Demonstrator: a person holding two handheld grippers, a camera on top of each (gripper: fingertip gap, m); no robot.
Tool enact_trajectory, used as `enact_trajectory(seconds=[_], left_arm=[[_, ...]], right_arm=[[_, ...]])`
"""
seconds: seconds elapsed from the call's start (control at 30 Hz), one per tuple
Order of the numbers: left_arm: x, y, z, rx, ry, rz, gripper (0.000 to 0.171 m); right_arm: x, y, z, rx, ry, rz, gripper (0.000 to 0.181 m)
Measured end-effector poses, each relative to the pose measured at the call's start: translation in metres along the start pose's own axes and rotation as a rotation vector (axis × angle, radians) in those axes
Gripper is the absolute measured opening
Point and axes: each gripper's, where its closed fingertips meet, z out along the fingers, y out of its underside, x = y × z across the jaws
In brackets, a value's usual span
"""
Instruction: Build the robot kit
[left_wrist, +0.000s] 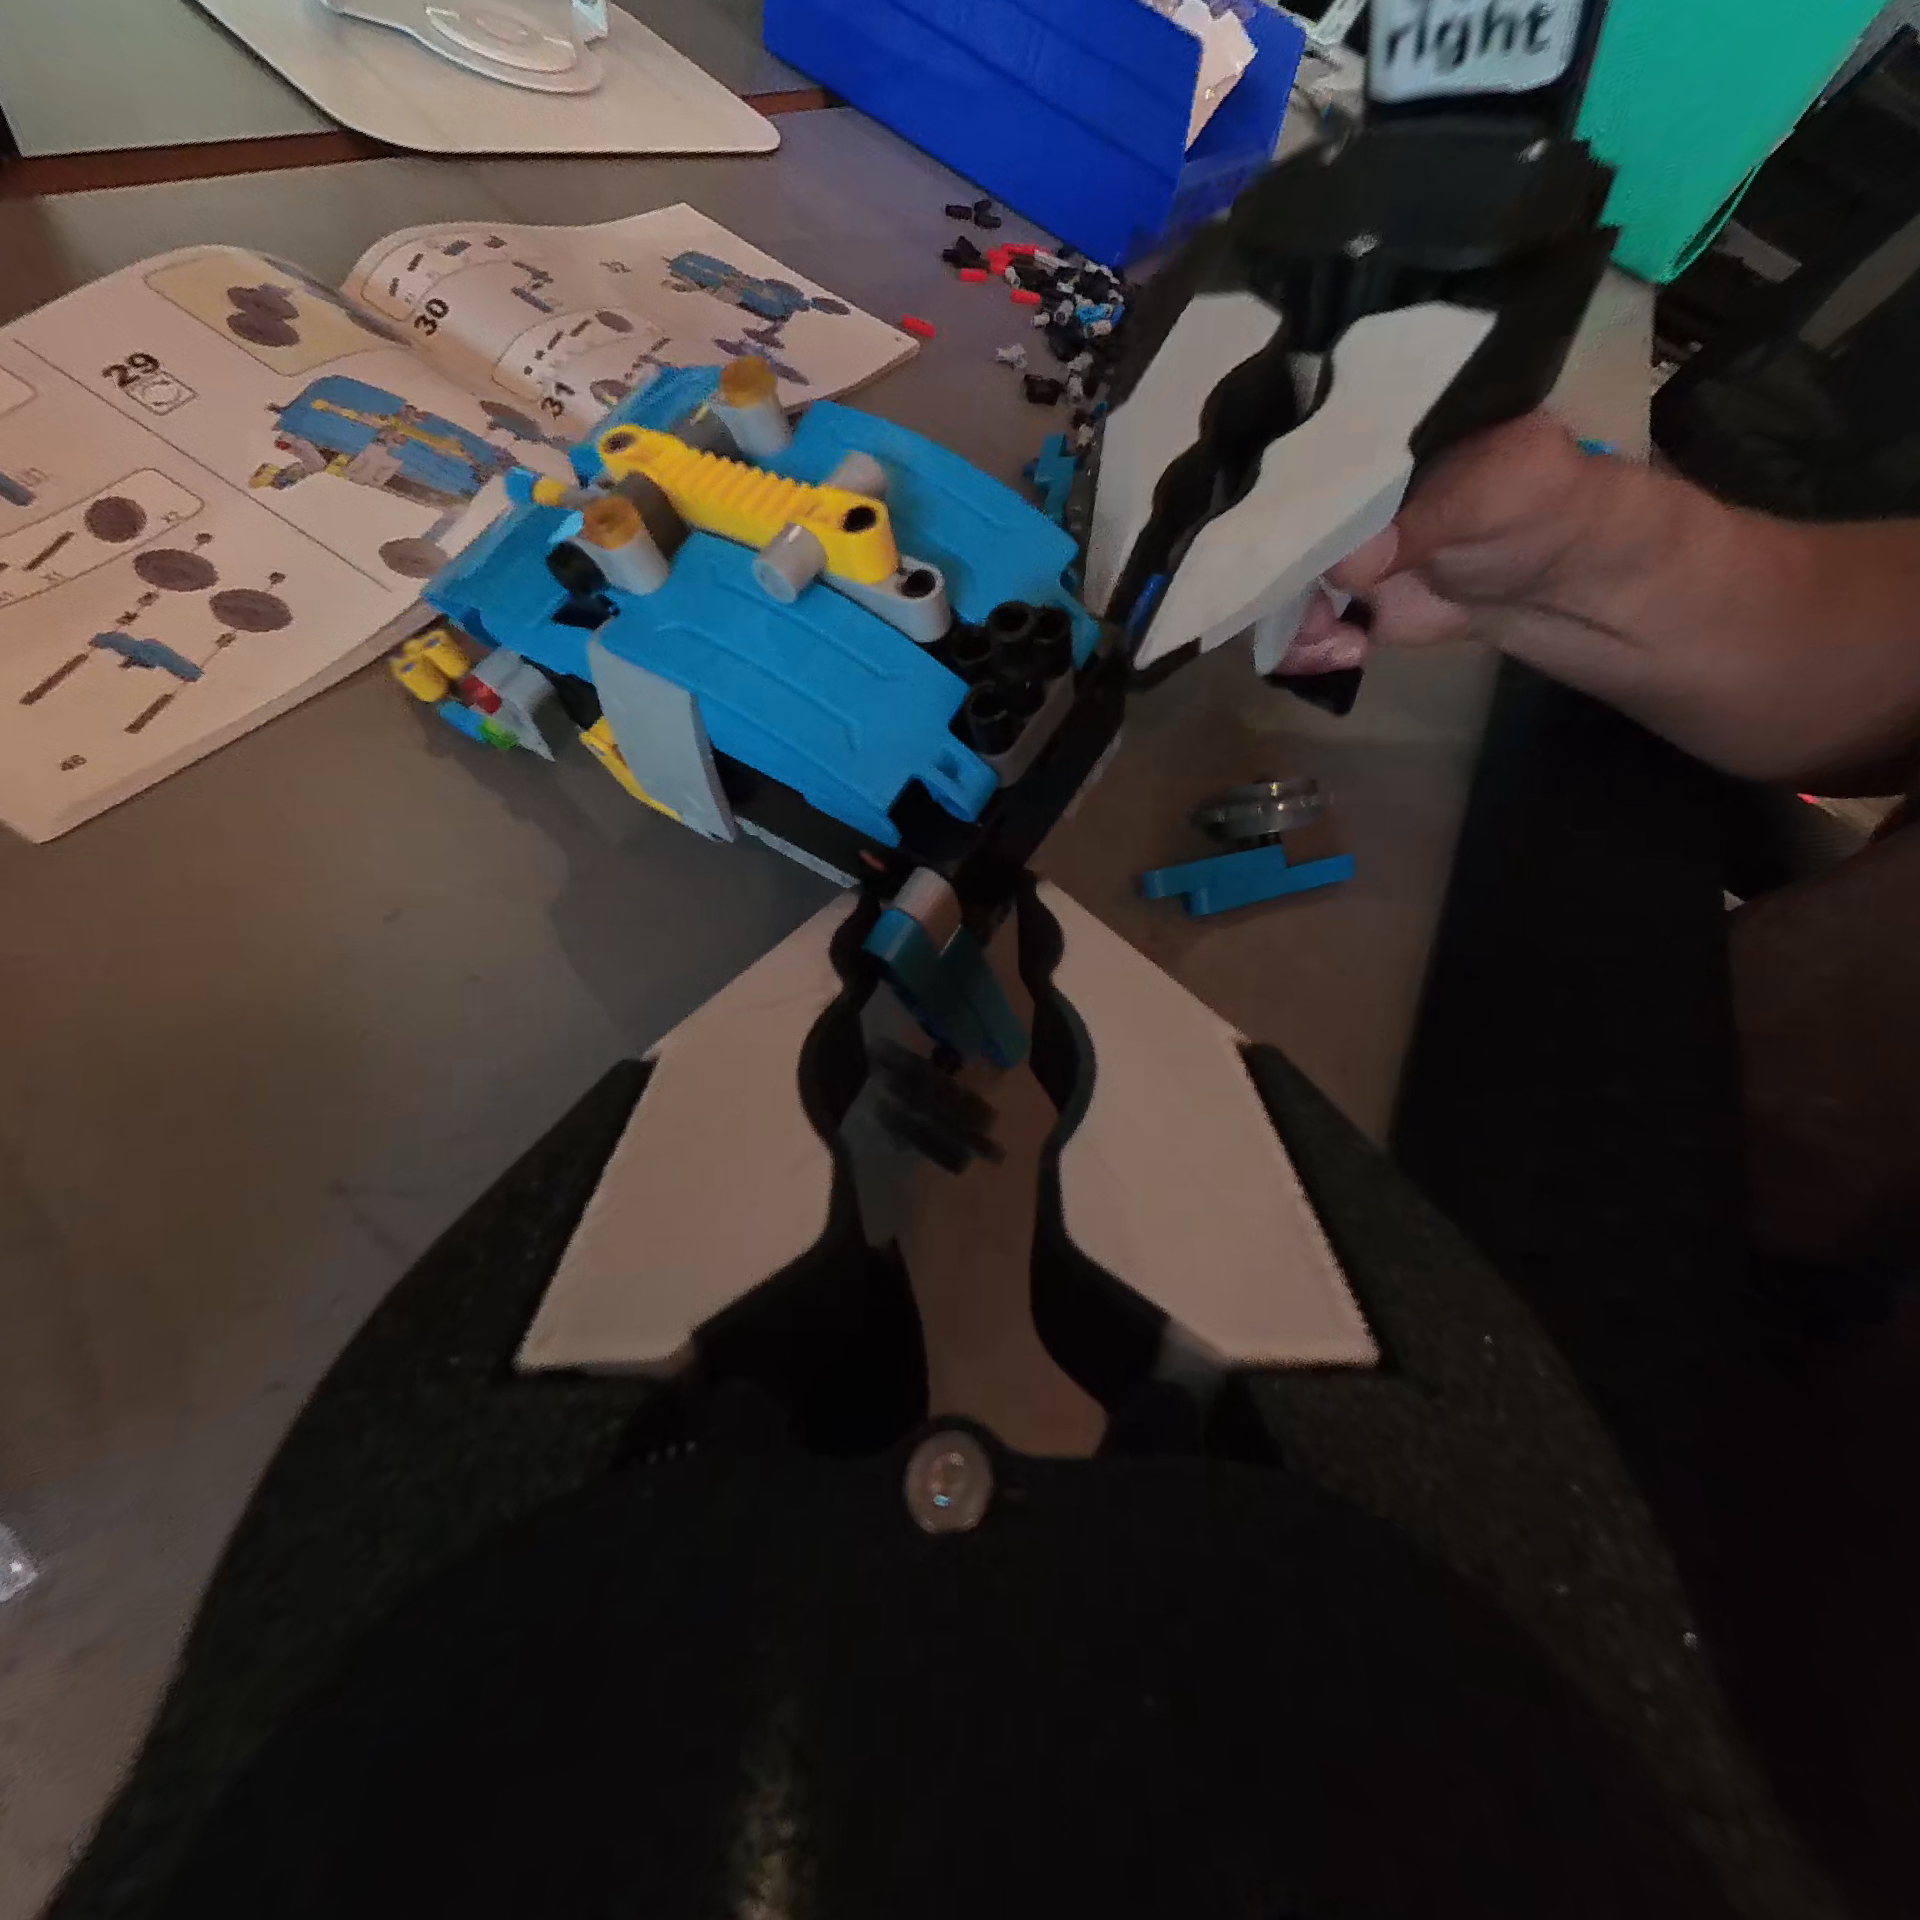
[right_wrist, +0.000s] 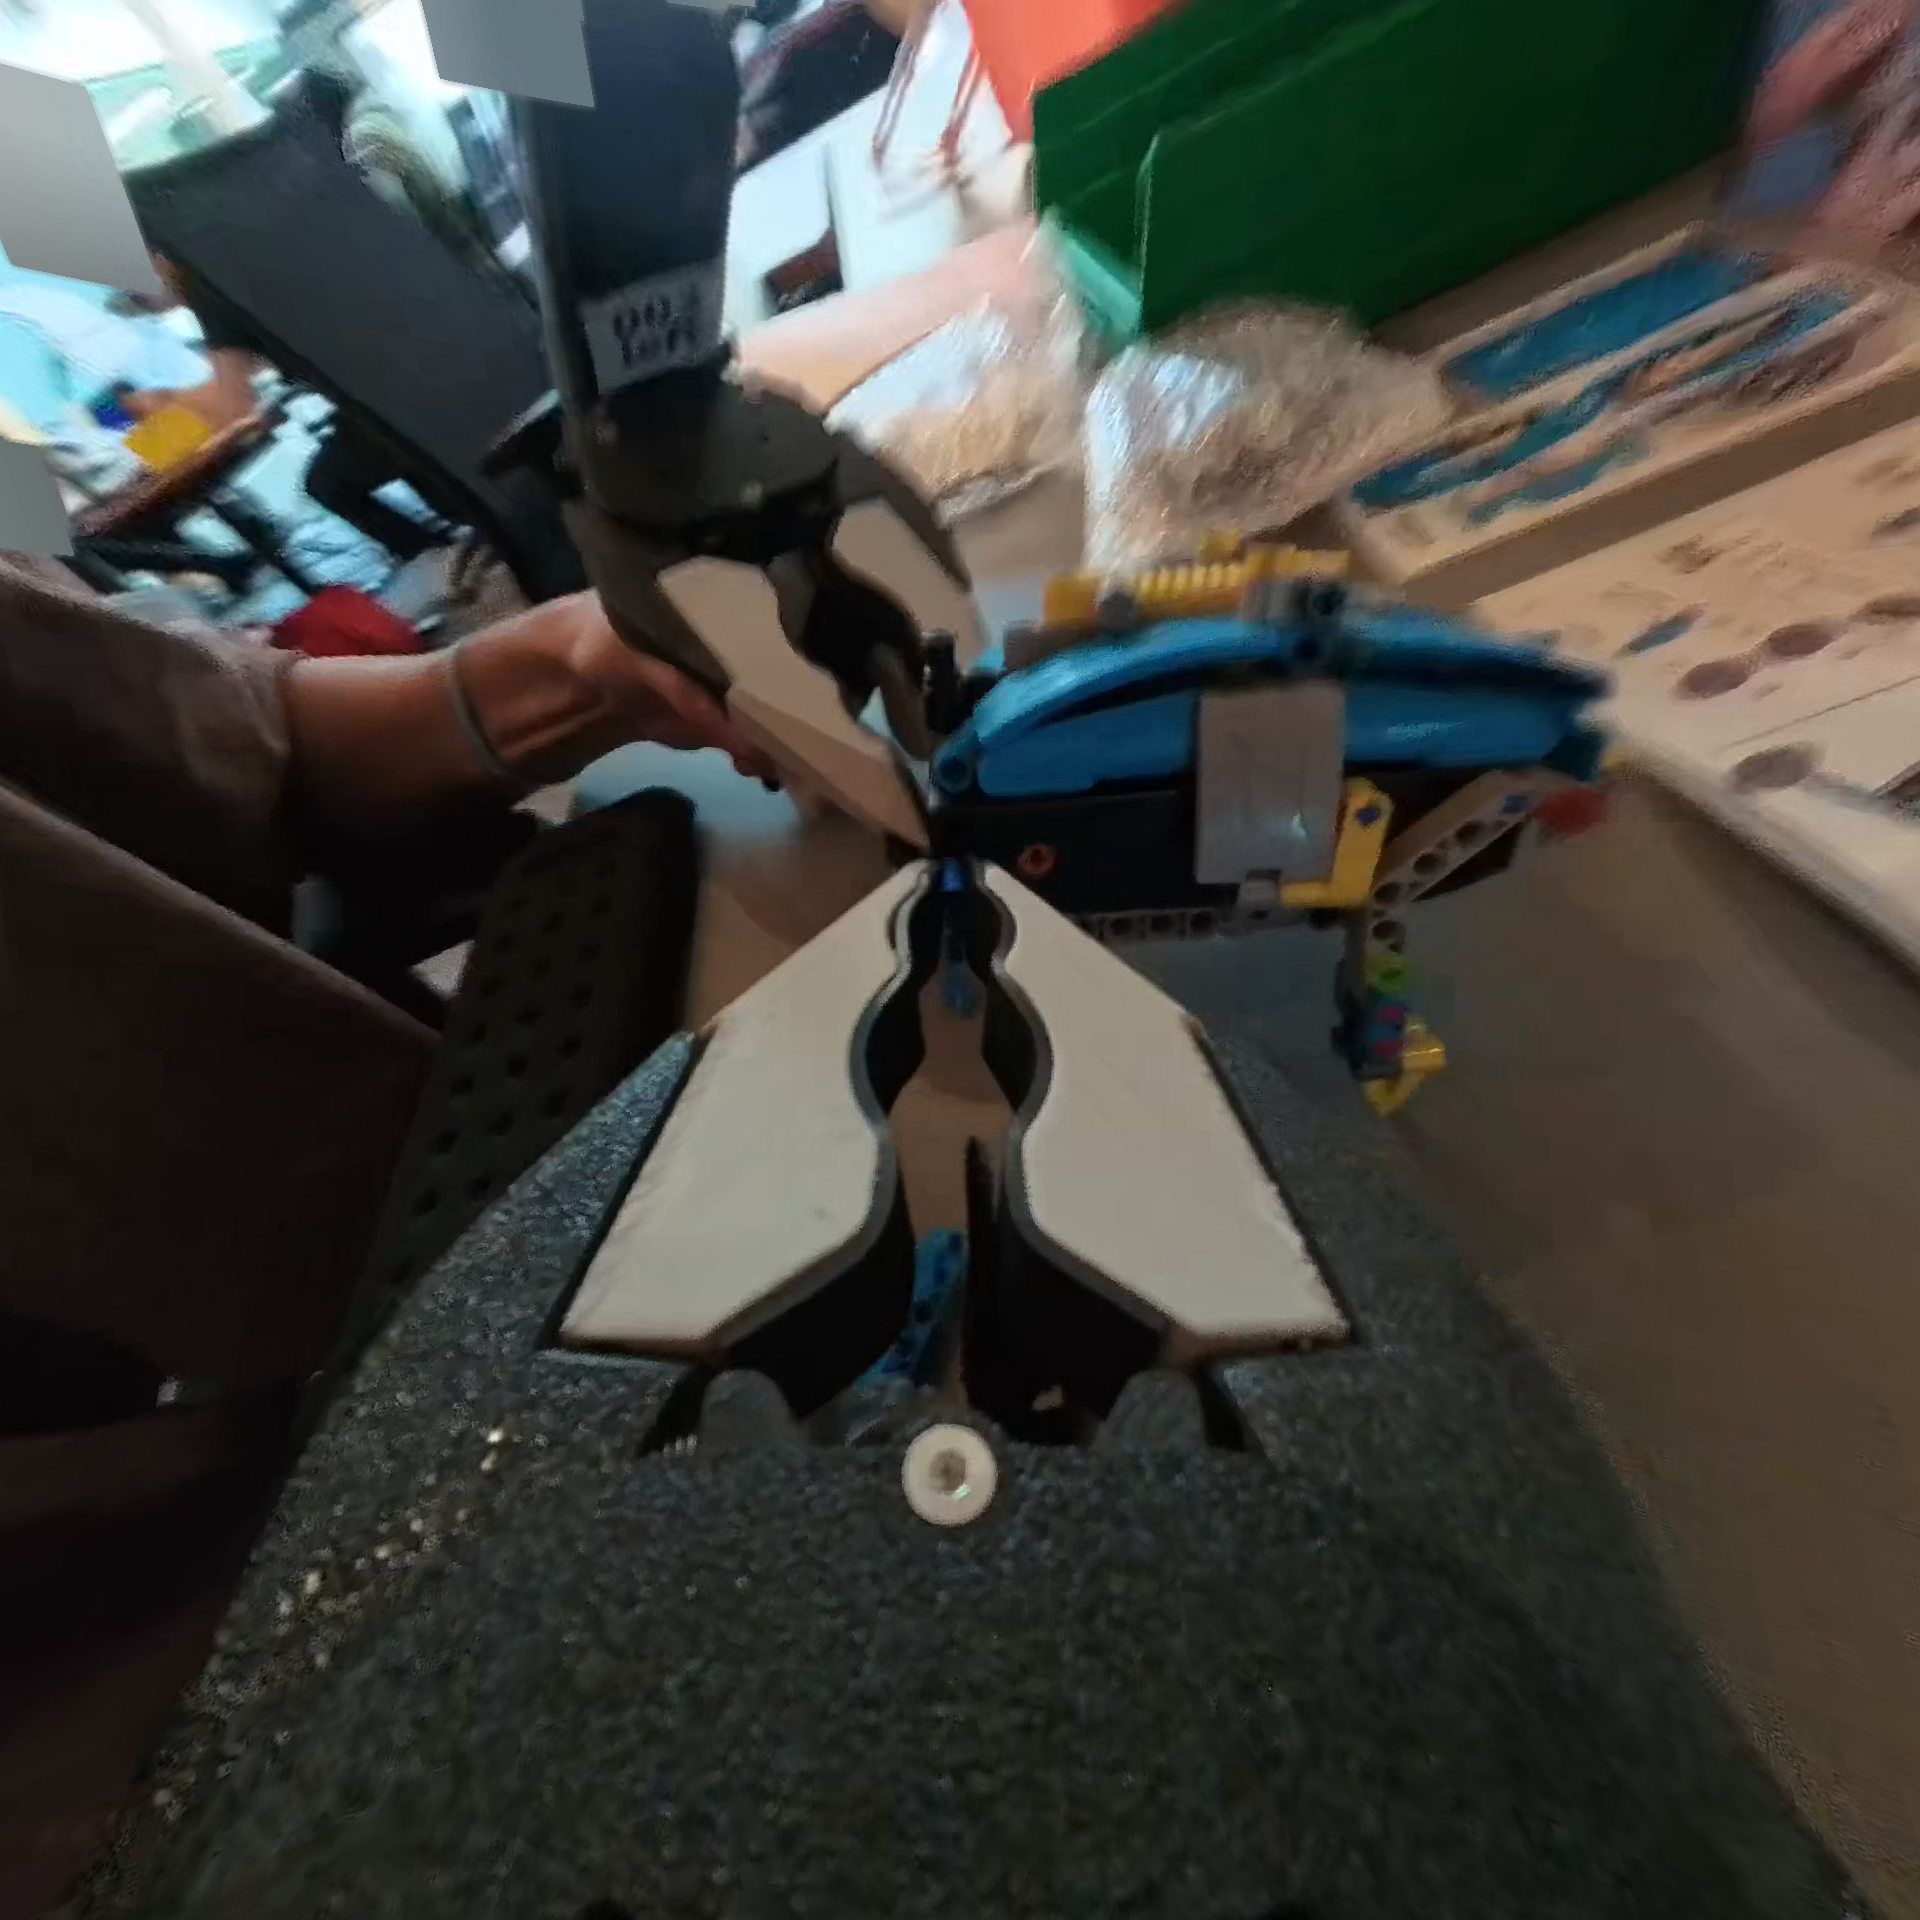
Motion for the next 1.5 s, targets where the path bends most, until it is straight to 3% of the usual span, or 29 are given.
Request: enact_trajectory(seconds=[0.17,0.43,0.53,0.63,0.73,0.83,1.5], left_arm=[[0.0,-0.001,0.002,0.023,-0.009,-0.019,0.024],[-0.005,-0.004,0.003,0.047,-0.016,-0.036,0.025],[-0.007,-0.004,0.001,0.049,-0.023,-0.026,0.025],[-0.006,-0.003,0.0,0.05,-0.022,-0.027,0.025],[-0.006,-0.003,0.0,0.047,-0.02,-0.027,0.024],[-0.005,-0.003,0.0,0.043,-0.021,-0.019,0.024],[-0.003,-0.003,0.001,0.027,-0.079,0.019,0.023]], right_arm=[[0.002,0.0,-0.001,0.035,0.031,-0.07,0.004],[0.007,-0.004,-0.004,0.089,0.006,0.0,0.005],[0.008,-0.003,-0.007,0.065,0.017,-0.018,0.025],[0.004,-0.012,-0.018,0.117,0.03,-0.063,0.016],[0.006,-0.007,-0.014,0.075,0.051,-0.089,0.016],[0.006,-0.007,-0.012,0.067,0.056,-0.114,0.004],[0.007,-0.004,-0.009,0.064,-0.029,-0.003,0.004]])
